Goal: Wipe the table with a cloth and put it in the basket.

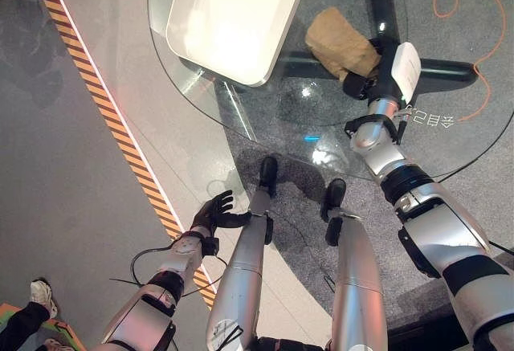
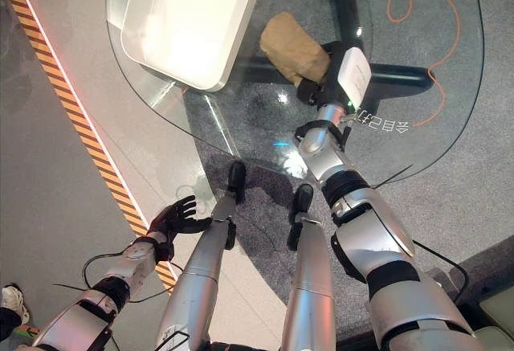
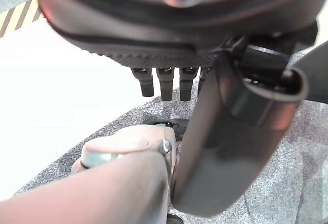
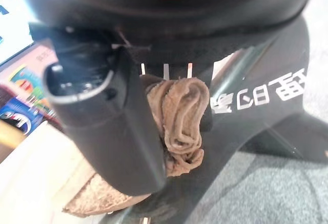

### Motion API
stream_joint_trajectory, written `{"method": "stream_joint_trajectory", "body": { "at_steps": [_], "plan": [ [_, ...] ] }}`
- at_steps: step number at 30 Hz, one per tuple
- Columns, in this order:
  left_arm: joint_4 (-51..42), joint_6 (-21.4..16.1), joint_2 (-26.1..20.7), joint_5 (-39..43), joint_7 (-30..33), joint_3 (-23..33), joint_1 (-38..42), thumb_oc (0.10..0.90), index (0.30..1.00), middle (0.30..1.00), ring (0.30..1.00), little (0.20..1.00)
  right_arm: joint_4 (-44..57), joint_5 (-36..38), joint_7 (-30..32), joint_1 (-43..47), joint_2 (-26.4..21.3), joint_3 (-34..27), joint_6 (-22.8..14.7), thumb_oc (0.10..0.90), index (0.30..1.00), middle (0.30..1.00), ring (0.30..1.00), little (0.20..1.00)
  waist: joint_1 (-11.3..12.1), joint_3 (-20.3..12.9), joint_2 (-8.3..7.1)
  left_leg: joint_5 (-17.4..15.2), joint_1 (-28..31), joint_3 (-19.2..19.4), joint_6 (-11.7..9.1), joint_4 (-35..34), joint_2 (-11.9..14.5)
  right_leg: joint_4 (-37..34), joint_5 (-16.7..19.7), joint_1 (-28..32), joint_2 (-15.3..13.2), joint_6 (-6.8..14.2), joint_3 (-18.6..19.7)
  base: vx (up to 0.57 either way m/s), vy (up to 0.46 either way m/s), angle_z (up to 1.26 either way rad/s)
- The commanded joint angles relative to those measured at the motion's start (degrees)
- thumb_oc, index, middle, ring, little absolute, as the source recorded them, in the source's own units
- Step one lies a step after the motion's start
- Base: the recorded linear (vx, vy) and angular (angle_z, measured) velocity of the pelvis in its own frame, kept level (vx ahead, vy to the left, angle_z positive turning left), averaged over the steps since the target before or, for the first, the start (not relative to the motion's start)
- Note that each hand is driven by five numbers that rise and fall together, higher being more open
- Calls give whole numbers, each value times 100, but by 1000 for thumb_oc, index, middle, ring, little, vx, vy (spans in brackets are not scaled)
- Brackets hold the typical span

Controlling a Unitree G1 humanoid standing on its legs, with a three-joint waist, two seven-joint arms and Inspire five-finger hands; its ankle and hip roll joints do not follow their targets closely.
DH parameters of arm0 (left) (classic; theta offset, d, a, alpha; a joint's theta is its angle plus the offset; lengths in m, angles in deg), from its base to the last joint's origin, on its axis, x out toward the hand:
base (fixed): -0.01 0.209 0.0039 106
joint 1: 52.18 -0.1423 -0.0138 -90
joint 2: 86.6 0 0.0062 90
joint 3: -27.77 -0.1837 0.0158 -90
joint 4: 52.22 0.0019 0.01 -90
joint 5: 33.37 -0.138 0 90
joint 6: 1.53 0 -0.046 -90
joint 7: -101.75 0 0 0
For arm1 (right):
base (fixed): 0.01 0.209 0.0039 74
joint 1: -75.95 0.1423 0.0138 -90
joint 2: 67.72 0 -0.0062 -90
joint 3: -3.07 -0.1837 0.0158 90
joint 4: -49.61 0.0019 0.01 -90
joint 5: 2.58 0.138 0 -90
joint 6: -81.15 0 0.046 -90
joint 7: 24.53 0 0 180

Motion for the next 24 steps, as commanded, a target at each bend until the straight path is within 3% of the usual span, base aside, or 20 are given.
{"method": "stream_joint_trajectory", "body": {
  "at_steps": [1,24],
  "plan": [
    [186,-73,-138,176,-68,207,-170,800,900,900,900,900,-925,576,1006,79,-1623,-755,234,100,300,300,300,200,-240,-112,98,-897,206,467,563,777,-237,-855,646,284,396,54,-66,-7,-31,-1],
    [539,-29,-428,183,-328,421,79,800,900,900,900,900,-1349,1554,1132,-356,-1802,-1389,170,100,300,300,300,200,-321,-112,-58,-916,212,413,542,707,-202,-961,673,344,444,108,-71,-3,-11,-2]
  ]
}}
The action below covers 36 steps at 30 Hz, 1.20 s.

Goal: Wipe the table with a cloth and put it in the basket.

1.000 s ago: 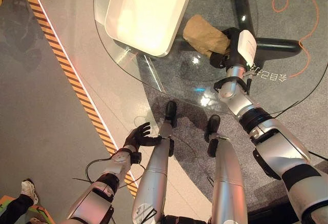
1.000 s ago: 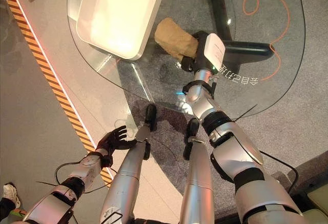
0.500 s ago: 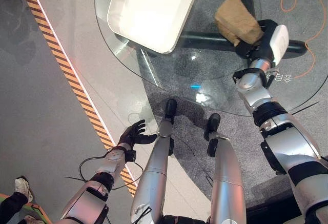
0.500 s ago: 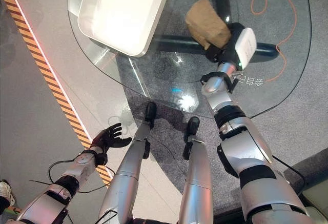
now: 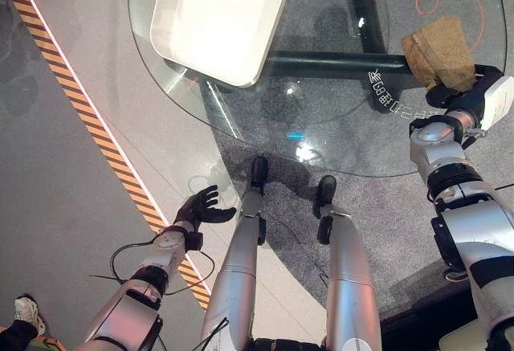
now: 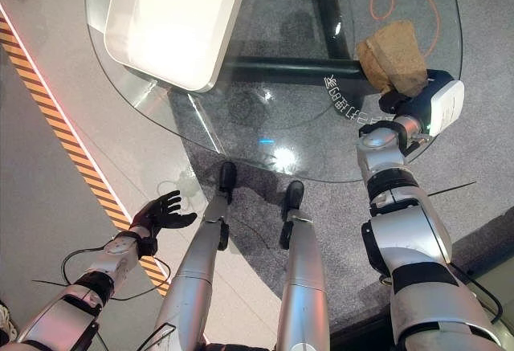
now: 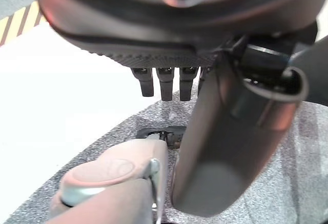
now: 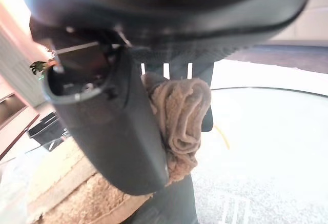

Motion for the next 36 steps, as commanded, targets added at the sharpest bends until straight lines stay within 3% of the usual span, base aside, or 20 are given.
{"method": "stream_joint_trajectory", "body": {
  "at_steps": [1,12,19,28,36],
  "plan": [
    [369,-55,-29,169,-81,305,-101,800,900,900,900,900,-306,289,786,-321,-1025,-195,27,100,300,300,300,200,-21,-126,111,-938,196,384,363,706,-189,-686,465,222,428,11,-90,0,0,0],
    [473,-45,-81,199,-151,319,-13,800,900,900,900,900,-250,302,597,-293,-975,-194,-154,100,300,300,300,200,-41,-126,81,-917,242,378,355,646,-194,-754,484,271,452,15,-89,0,0,0],
    [421,-21,-56,209,-126,289,-8,800,900,900,900,900,180,-237,226,-94,-791,147,-482,100,300,300,300,200,-33,-126,101,-897,247,381,332,612,-206,-777,484,265,453,17,-84,0,0,0],
    [307,-124,70,160,-37,272,-111,800,900,900,900,900,1189,-934,-298,146,-419,859,-328,100,300,300,300,200,-4,-126,132,-853,315,406,298,525,-230,-840,442,325,477,-19,-84,-1,4,-1],
    [127,-175,244,84,102,256,-261,800,900,900,900,900,2321,-1424,-688,49,-20,1418,126,100,300,300,300,200,16,-126,165,-816,356,450,284,483,-268,-833,375,358,484,-78,-119,0,14,-7]
  ]
}}
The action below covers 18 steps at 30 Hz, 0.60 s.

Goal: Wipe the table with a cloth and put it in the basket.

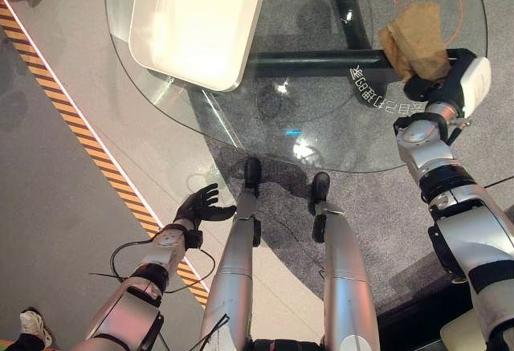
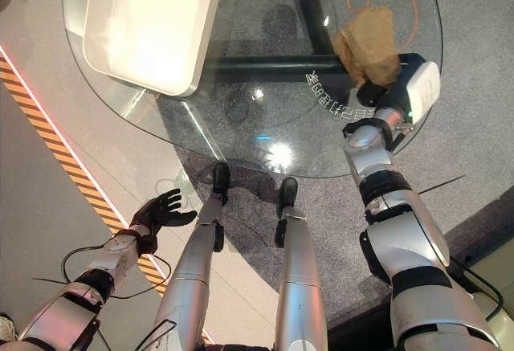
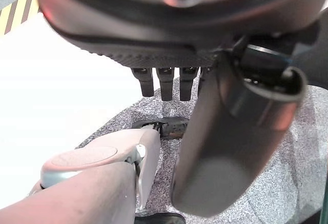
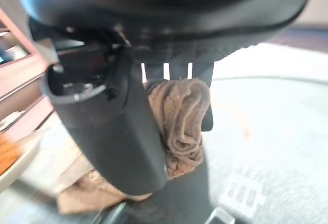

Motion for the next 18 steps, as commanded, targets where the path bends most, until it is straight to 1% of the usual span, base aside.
{"method": "stream_joint_trajectory", "body": {
  "at_steps": [1,7,18],
  "plan": [
    [29,-163,213,18,118,231,-276,800,900,900,900,900,930,-698,-389,309,-54,499,-179,100,300,300,300,200,186,-121,127,-861,213,333,366,703,-392,-772,347,353,352,-25,-212,-2,6,-3],
    [-20,-208,303,-24,180,232,-312,800,900,900,900,900,1320,-812,-603,86,162,737,-43,100,300,300,300,200,175,-121,135,-839,205,366,357,702,-393,-755,325,340,351,-49,-217,0,0,0],
    [-63,-213,448,-67,266,221,-313,800,900,900,900,900,1655,-1162,-1143,-350,573,1108,-38,100,300,300,300,200,134,-121,163,-804,191,439,336,724,-411,-765,334,322,334,-65,-195,0,0,0]
  ]
}}
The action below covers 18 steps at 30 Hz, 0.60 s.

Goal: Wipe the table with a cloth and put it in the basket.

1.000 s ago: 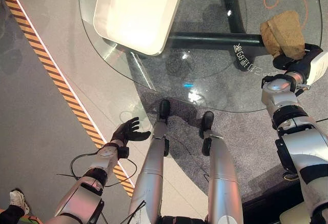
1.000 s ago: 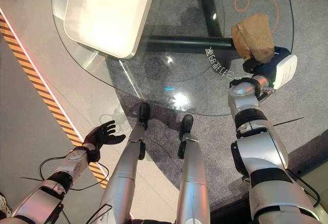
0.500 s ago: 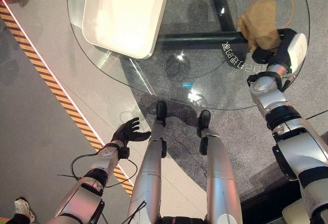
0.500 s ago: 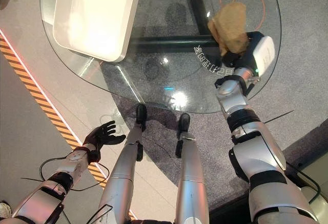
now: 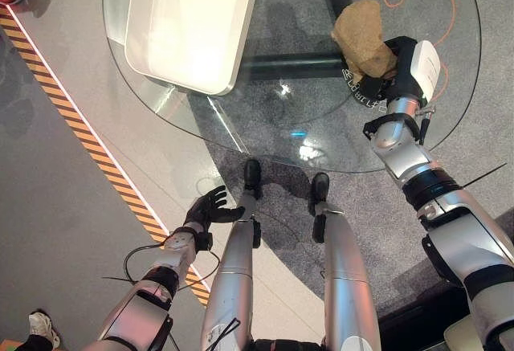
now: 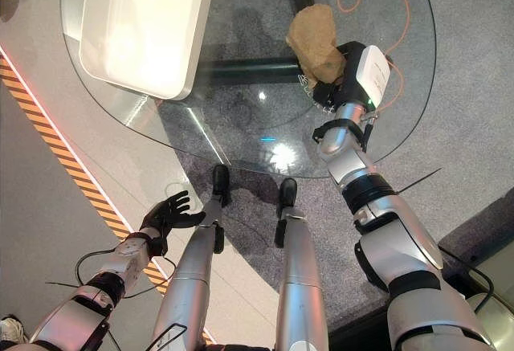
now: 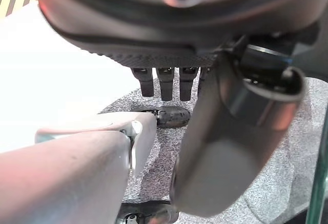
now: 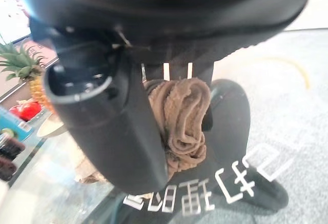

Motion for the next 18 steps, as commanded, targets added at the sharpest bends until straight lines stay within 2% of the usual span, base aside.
{"method": "stream_joint_trajectory", "body": {
  "at_steps": [1,12,18],
  "plan": [
    [-21,-196,69,-62,173,71,-245,800,900,900,900,900,669,-470,-600,-127,442,621,-269,100,300,300,300,200,98,-101,88,-814,92,433,401,795,-501,-868,423,348,252,71,-194,0,0,0],
    [-69,-177,136,-143,240,124,-236,800,900,900,900,900,1145,-807,-1239,-466,760,985,-331,100,300,300,300,200,80,-101,54,-758,77,439,384,763,-519,-891,447,334,254,78,-200,0,0,0],
    [-75,-164,166,-190,277,137,-230,800,900,900,900,900,1370,-825,-1330,-635,900,1107,-298,100,300,300,300,200,74,-101,30,-744,72,433,376,767,-517,-879,452,324,243,79,-204,0,0,0]
  ]
}}
